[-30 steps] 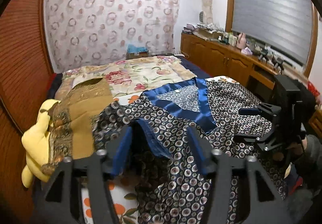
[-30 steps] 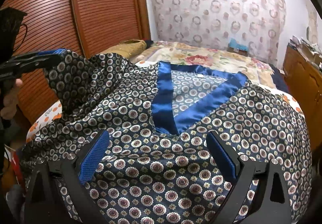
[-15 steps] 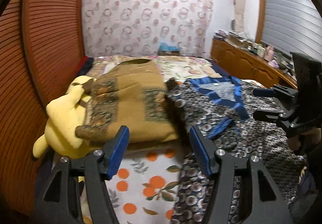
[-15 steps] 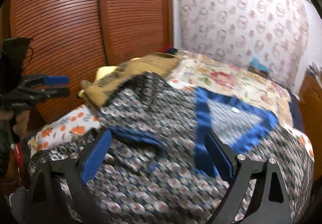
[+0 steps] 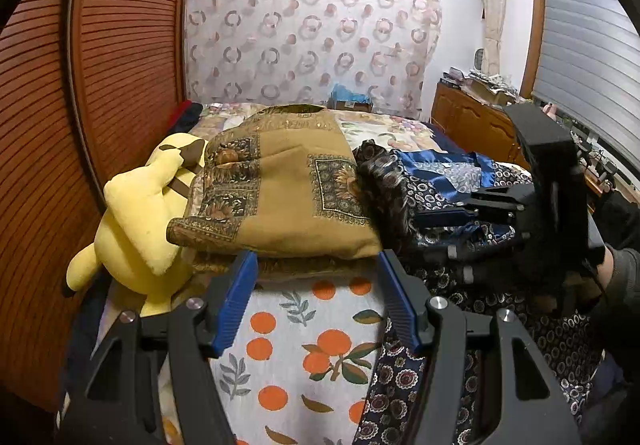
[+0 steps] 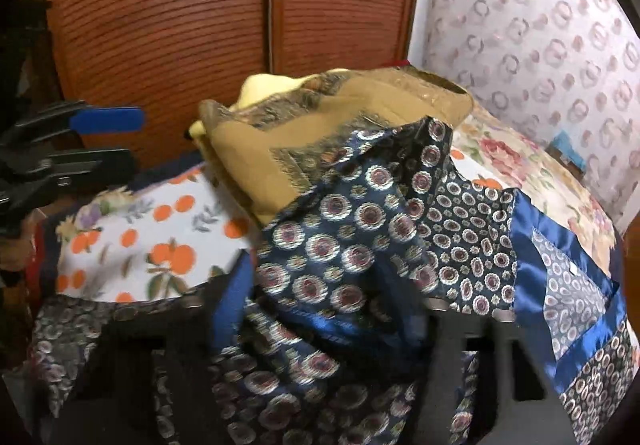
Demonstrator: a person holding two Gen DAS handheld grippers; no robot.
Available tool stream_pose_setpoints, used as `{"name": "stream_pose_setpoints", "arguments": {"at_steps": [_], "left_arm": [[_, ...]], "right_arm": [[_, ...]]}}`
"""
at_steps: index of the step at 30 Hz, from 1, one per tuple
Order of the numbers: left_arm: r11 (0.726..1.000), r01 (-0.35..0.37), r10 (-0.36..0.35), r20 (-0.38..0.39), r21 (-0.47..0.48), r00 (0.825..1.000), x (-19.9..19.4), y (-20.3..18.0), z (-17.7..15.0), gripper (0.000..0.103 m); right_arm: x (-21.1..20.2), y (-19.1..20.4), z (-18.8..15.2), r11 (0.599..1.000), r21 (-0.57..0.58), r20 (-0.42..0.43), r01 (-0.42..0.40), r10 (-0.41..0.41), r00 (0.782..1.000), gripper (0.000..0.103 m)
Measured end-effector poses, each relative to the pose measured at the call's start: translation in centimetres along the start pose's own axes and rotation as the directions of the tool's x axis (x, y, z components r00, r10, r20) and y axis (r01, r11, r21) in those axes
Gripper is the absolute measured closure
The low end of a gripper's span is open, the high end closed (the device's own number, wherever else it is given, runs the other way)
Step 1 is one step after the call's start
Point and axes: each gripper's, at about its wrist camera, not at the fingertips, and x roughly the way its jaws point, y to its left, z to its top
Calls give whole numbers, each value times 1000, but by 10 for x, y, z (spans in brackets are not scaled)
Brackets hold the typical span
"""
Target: Fold small clothes
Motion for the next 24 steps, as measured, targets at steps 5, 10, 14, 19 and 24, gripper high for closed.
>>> {"name": "stream_pose_setpoints", "arguments": {"at_steps": [5,10,14,19,24], "left_arm": [[1000,-1,1,2,2,1000,2,1,0,41],[1000,17,-17,0,11,1000,13,-2,7,41],[998,23,-22,-16,56,1000,30,-12,22,41],[993,65,-59,-59,102,997,59,-30,41,41],[990,98,-84,-130,104,988,99,-41,60,42]], "right_arm": [[-18,-30,5,999,53,51,7,-10,999,98],[-35,-77,15,981,125,69,147,-156,985,99],[-39,-111,13,943,207,23,262,-272,962,56],[-55,-134,-12,924,239,-10,299,-306,952,49],[-63,-150,-51,911,245,-81,331,-321,943,49]]}}
